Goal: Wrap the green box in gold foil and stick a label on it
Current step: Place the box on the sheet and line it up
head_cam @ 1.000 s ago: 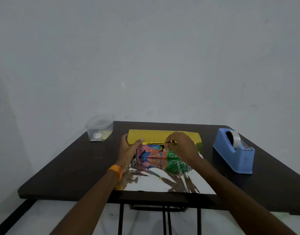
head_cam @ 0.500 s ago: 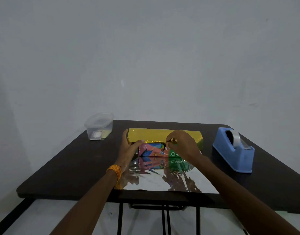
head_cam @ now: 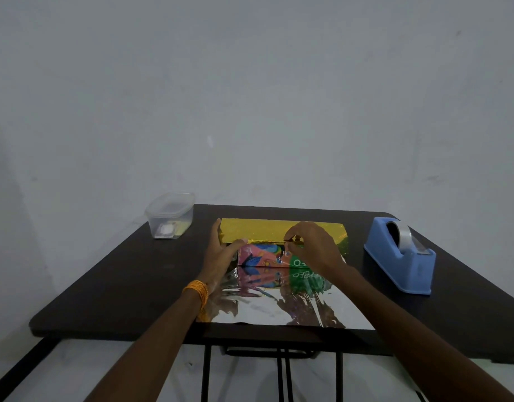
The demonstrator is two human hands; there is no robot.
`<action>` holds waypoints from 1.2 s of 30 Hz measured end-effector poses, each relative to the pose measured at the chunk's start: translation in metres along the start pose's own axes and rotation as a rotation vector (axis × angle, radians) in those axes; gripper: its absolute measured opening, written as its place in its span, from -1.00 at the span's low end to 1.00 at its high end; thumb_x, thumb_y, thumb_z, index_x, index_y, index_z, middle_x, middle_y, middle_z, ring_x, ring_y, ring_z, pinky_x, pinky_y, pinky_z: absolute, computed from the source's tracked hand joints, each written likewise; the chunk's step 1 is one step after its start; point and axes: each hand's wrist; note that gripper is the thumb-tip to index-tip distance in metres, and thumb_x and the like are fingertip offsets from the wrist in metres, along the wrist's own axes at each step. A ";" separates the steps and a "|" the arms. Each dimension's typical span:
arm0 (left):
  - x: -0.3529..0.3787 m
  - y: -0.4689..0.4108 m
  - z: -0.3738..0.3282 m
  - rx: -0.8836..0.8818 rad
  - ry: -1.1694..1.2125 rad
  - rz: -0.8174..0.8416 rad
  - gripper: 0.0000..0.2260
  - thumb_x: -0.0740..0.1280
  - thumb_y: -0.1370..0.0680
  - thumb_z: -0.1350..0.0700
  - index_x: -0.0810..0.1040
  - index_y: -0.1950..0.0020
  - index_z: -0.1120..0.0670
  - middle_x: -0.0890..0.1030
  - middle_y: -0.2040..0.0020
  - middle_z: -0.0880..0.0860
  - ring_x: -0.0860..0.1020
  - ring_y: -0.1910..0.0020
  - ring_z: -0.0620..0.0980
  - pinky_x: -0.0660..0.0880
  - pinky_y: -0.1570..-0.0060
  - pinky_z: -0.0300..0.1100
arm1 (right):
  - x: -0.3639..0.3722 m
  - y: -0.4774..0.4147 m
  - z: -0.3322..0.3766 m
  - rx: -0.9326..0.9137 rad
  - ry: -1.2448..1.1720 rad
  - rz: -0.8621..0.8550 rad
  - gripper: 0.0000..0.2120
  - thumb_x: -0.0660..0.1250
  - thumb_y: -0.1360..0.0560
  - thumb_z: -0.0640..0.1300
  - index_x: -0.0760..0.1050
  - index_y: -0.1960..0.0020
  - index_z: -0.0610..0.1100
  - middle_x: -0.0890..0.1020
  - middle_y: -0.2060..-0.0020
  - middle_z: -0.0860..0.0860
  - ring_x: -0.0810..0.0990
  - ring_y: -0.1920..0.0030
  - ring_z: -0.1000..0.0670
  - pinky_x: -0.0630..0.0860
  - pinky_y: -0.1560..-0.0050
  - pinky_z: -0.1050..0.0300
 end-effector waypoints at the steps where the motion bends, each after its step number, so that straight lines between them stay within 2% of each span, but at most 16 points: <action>1: 0.000 0.000 -0.001 0.006 -0.004 0.007 -0.32 0.38 -0.58 0.21 0.10 -0.59 0.01 0.38 -0.22 -0.09 0.45 0.07 -0.32 0.48 0.31 -0.52 | 0.000 0.001 0.001 0.002 0.000 -0.002 -0.90 0.42 -0.53 -0.13 0.67 -0.02 -0.07 0.68 0.00 0.03 0.56 -0.01 0.03 0.50 0.07 0.10; 4: 0.000 0.002 0.000 0.006 0.007 -0.006 -0.42 0.35 -0.61 0.16 0.16 -0.56 -0.01 0.45 -0.19 -0.13 0.48 0.06 -0.32 0.48 0.27 -0.52 | -0.001 0.002 0.002 0.016 -0.002 -0.007 -0.90 0.43 -0.53 -0.13 0.67 -0.03 -0.08 0.68 -0.01 0.02 0.56 -0.05 0.01 0.52 0.04 0.06; 5: 0.000 0.003 -0.001 0.007 0.019 -0.029 -0.47 0.33 -0.62 0.12 0.18 -0.54 -0.02 0.44 -0.21 -0.15 0.49 0.01 -0.30 0.48 0.19 -0.51 | 0.000 0.002 0.003 0.020 -0.002 -0.008 -0.90 0.43 -0.53 -0.12 0.67 -0.03 -0.08 0.68 -0.01 0.02 0.56 -0.06 0.00 0.52 0.03 0.06; 7: -0.003 0.000 0.000 0.039 -0.016 -0.132 -0.48 0.31 -0.63 0.03 0.22 -0.55 -0.02 0.43 -0.35 -0.03 0.50 -0.21 -0.11 0.49 -0.10 -0.29 | 0.001 0.003 0.002 0.026 0.001 -0.012 -0.91 0.44 -0.52 -0.13 0.68 -0.01 -0.06 0.68 0.00 0.04 0.56 -0.05 0.01 0.50 0.04 0.08; 8: -0.003 -0.002 0.001 0.065 -0.051 -0.209 -0.50 0.32 -0.62 0.03 0.26 -0.54 0.00 0.46 -0.34 0.04 0.49 -0.26 0.00 0.48 -0.16 -0.16 | 0.002 0.003 0.002 0.031 0.003 -0.014 -0.92 0.43 -0.52 -0.13 0.68 0.00 -0.06 0.68 0.01 0.05 0.57 -0.05 0.01 0.50 0.05 0.09; 9: -0.004 -0.004 0.002 0.104 -0.084 -0.293 -0.54 0.33 -0.62 0.07 0.32 -0.50 0.03 0.50 -0.28 0.10 0.50 -0.22 0.07 0.50 -0.15 -0.08 | 0.002 0.003 0.002 0.038 0.003 -0.016 -0.92 0.43 -0.52 -0.13 0.68 0.00 -0.05 0.68 0.01 0.05 0.57 -0.04 0.01 0.49 0.06 0.10; 11: -0.001 -0.007 -0.006 0.211 -0.126 -0.444 -0.66 0.32 -0.60 0.16 0.44 -0.38 0.11 0.51 -0.18 0.16 0.52 -0.11 0.08 0.55 -0.06 -0.06 | 0.002 0.001 0.002 0.043 0.005 -0.015 -0.91 0.43 -0.52 -0.14 0.69 0.00 -0.06 0.68 0.02 0.05 0.57 -0.03 0.01 0.47 0.07 0.11; 13: 0.001 -0.011 -0.016 0.346 -0.186 -0.492 -0.73 0.30 -0.57 0.24 0.51 -0.27 0.14 0.50 -0.16 0.13 0.51 -0.08 0.06 0.54 -0.03 -0.09 | 0.000 -0.001 0.003 0.045 0.006 0.000 -0.91 0.42 -0.53 -0.15 0.70 0.00 -0.06 0.68 0.03 0.05 0.57 -0.02 0.02 0.45 0.09 0.13; 16: 0.005 -0.018 -0.028 0.553 -0.452 -0.258 -0.79 0.31 -0.56 0.24 0.60 -0.17 0.09 0.58 -0.11 0.04 0.51 -0.12 0.01 0.51 -0.12 -0.03 | -0.001 -0.001 0.002 0.047 0.004 0.013 -0.91 0.42 -0.53 -0.13 0.69 0.02 -0.05 0.68 0.04 0.05 0.57 -0.01 0.02 0.43 0.12 0.13; 19: 0.018 -0.027 -0.029 0.682 -0.788 0.103 -0.76 0.32 -0.58 0.10 0.62 -0.23 0.06 0.63 -0.17 0.05 0.52 -0.18 0.05 0.48 -0.18 0.04 | 0.000 0.000 0.004 0.050 0.005 0.007 -0.92 0.42 -0.52 -0.13 0.68 0.03 -0.04 0.67 0.05 0.06 0.56 -0.01 0.02 0.46 0.11 0.10; 21: 0.031 -0.032 -0.023 0.742 -1.013 0.219 -0.74 0.31 -0.61 0.05 0.62 -0.27 0.03 0.63 -0.17 0.04 0.53 -0.16 0.07 0.48 -0.12 0.03 | 0.000 0.001 0.005 0.057 0.011 0.011 -0.92 0.41 -0.53 -0.13 0.68 0.01 -0.03 0.66 0.03 0.06 0.55 -0.02 0.01 0.47 0.09 0.08; 24: 0.037 -0.035 -0.018 0.781 -1.037 0.228 -0.79 0.30 -0.63 0.03 0.68 -0.16 -0.01 0.64 -0.05 0.00 0.55 -0.04 0.06 0.48 0.01 0.00 | 0.001 0.003 0.002 0.019 0.010 0.011 -0.88 0.42 -0.53 -0.13 0.66 -0.05 -0.03 0.65 0.01 0.05 0.54 -0.05 0.00 0.47 0.06 0.08; 27: 0.032 -0.035 -0.014 0.823 -1.031 0.224 -0.82 0.36 -0.59 0.04 0.70 -0.14 -0.01 0.65 -0.03 -0.01 0.56 -0.01 0.05 0.51 0.05 0.02 | -0.002 0.003 -0.003 -0.006 -0.024 0.033 -0.86 0.46 -0.50 -0.05 0.66 -0.05 -0.01 0.65 0.03 0.07 0.56 -0.01 0.01 0.50 0.06 0.07; 30: 0.031 -0.034 -0.014 0.840 -1.056 0.225 -0.81 0.40 -0.56 0.08 0.69 -0.16 -0.02 0.65 -0.04 -0.01 0.56 -0.02 0.06 0.53 0.07 0.05 | -0.007 0.001 -0.005 -0.020 -0.081 0.054 -0.81 0.47 -0.47 0.05 0.67 -0.03 0.00 0.67 0.04 0.08 0.56 0.04 0.04 0.52 0.07 0.05; 34: 0.030 -0.035 -0.014 0.794 -1.037 0.238 -0.79 0.42 -0.55 0.08 0.68 -0.17 -0.03 0.64 -0.06 -0.01 0.55 -0.04 0.06 0.52 0.04 0.07 | -0.016 -0.003 -0.008 -0.005 -0.083 -0.004 -0.83 0.40 -0.54 0.02 0.67 -0.06 -0.02 0.67 0.03 0.07 0.55 0.01 0.04 0.48 0.08 0.06; 36: 0.029 -0.036 -0.013 0.780 -1.037 0.251 -0.79 0.42 -0.55 0.06 0.68 -0.18 -0.04 0.62 -0.08 -0.02 0.53 -0.07 0.05 0.50 0.01 0.07 | -0.021 -0.006 -0.011 0.003 -0.071 0.054 -0.82 0.41 -0.54 0.01 0.68 -0.08 -0.03 0.67 0.01 0.07 0.56 0.04 0.04 0.49 0.10 0.05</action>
Point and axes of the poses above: each hand's wrist, its own y-axis away from the middle knuckle, its own x-axis out of the palm, z = x × y
